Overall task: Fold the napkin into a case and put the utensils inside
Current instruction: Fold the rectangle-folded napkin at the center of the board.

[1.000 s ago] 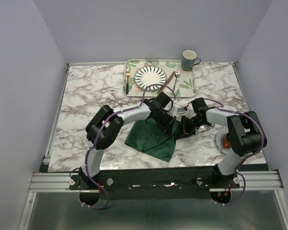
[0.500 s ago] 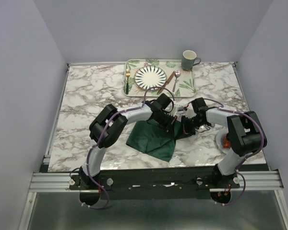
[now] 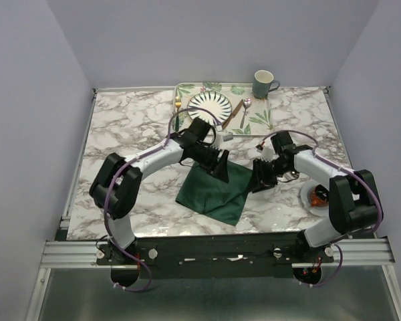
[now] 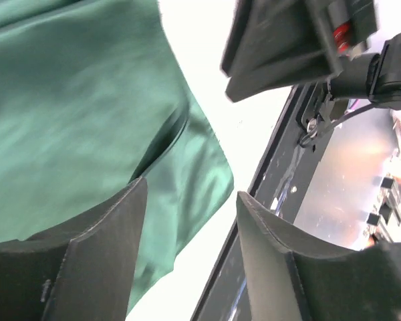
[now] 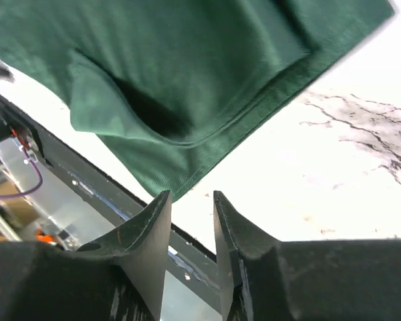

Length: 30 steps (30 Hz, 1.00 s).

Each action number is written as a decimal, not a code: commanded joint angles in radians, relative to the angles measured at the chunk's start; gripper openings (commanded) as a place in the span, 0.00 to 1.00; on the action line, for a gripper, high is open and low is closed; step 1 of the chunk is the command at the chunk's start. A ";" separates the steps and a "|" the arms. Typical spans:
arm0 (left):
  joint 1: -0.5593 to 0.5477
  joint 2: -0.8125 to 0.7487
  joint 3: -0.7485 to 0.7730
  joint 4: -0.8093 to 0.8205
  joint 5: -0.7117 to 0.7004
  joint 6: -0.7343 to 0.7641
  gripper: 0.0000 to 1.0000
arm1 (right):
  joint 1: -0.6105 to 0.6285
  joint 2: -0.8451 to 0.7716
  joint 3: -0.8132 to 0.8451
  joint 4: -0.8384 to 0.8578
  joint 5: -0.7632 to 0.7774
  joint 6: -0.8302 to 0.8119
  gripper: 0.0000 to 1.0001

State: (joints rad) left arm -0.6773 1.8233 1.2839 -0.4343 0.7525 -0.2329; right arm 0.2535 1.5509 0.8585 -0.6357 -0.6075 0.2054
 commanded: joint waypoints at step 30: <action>0.107 -0.025 -0.294 0.043 0.025 -0.152 0.66 | -0.002 0.301 0.189 0.050 0.091 0.031 0.32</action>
State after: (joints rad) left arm -0.5583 1.7756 1.0058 -0.4248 0.7258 -0.3489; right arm 0.2531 1.8214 1.0409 -0.5964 -0.5880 0.2325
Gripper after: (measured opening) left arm 0.661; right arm 0.322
